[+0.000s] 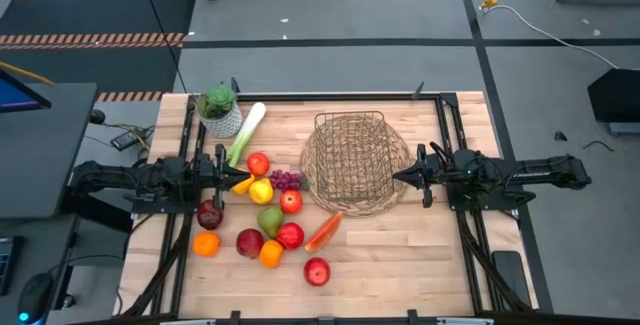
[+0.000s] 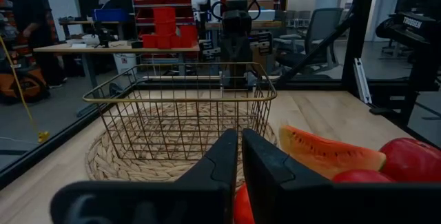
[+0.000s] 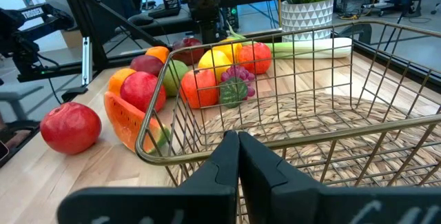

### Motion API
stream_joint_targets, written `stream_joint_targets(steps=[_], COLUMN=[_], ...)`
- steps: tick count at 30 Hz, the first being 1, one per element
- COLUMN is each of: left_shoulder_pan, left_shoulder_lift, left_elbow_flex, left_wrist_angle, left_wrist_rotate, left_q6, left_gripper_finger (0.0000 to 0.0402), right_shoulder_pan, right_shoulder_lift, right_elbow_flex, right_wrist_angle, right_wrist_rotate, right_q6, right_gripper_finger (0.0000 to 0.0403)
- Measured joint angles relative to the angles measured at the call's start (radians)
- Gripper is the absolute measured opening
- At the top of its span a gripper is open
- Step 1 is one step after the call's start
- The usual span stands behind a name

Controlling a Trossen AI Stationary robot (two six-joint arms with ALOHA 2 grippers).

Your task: Build produce basket

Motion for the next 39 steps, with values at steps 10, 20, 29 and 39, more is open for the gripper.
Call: stream_joint_targets(steps=[10, 20, 29, 39], left_shoulder_pan=[0.000, 0.000, 0.000, 0.000], left_shoulder_lift=[0.000, 0.000, 0.000, 0.000], left_elbow_flex=[0.000, 0.000, 0.000, 0.000], left_wrist_angle=[0.000, 0.000, 0.000, 0.000], left_wrist_rotate=[0.000, 0.000, 0.000, 0.000], left_q6=[0.000, 0.000, 0.000, 0.000], left_gripper_finger=[0.0031, 0.0036, 0.0028, 0.0033], right_shoulder_pan=[0.000, 0.000, 0.000, 0.000], right_shoulder_lift=[0.000, 0.000, 0.000, 0.000], right_elbow_flex=[0.000, 0.000, 0.000, 0.000], right_wrist_angle=[0.000, 0.000, 0.000, 0.000], right_wrist_rotate=[0.000, 0.000, 0.000, 0.000], right_q6=[0.000, 0.000, 0.000, 0.000], right_gripper_finger=[0.0016, 0.0016, 0.0016, 0.0016])
